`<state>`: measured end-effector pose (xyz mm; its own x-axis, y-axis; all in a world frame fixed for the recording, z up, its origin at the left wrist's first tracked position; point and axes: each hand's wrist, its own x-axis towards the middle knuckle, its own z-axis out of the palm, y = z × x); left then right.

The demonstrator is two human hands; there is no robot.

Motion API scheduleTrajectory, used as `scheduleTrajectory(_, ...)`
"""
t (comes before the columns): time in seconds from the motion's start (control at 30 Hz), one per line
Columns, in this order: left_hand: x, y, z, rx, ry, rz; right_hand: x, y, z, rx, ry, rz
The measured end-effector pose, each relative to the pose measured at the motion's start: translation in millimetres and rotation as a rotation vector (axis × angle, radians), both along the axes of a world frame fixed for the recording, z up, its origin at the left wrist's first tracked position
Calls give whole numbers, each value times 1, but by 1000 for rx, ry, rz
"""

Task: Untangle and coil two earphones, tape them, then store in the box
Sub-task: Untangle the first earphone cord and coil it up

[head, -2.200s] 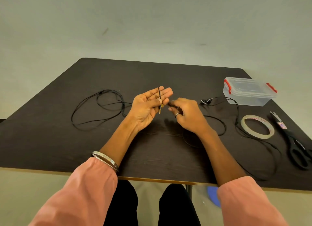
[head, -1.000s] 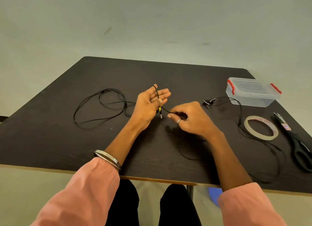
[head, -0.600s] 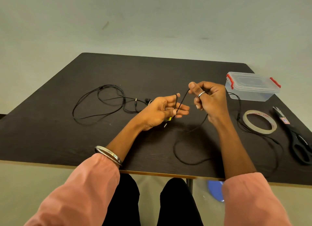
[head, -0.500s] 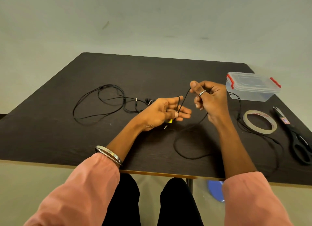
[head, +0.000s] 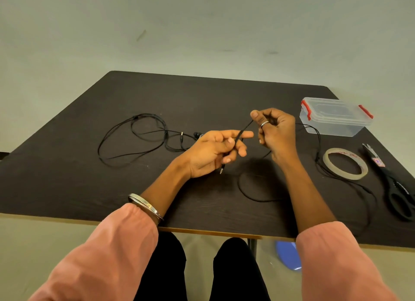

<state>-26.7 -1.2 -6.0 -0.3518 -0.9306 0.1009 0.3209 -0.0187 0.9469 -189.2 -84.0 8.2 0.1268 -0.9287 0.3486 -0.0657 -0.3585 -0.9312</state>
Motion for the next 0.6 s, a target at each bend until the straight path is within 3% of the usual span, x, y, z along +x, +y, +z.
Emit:
scheduleTrajectory(0.17, 11, -5, 7, 18, 334, 125, 5, -4, -12, -204, 294, 24)
scheduleTrajectory(0.27, 20, -9, 10, -5, 424, 294, 14, 8, -14, -333, 487, 165)
scheduleTrajectory(0.43, 24, -11, 9, 9, 413, 628, 25, 22, -20, -490, 817, 363)
scheduleTrajectory(0.6, 23, -14, 5, -60, 220, 716, 25, 27, -17, -554, 755, 455)
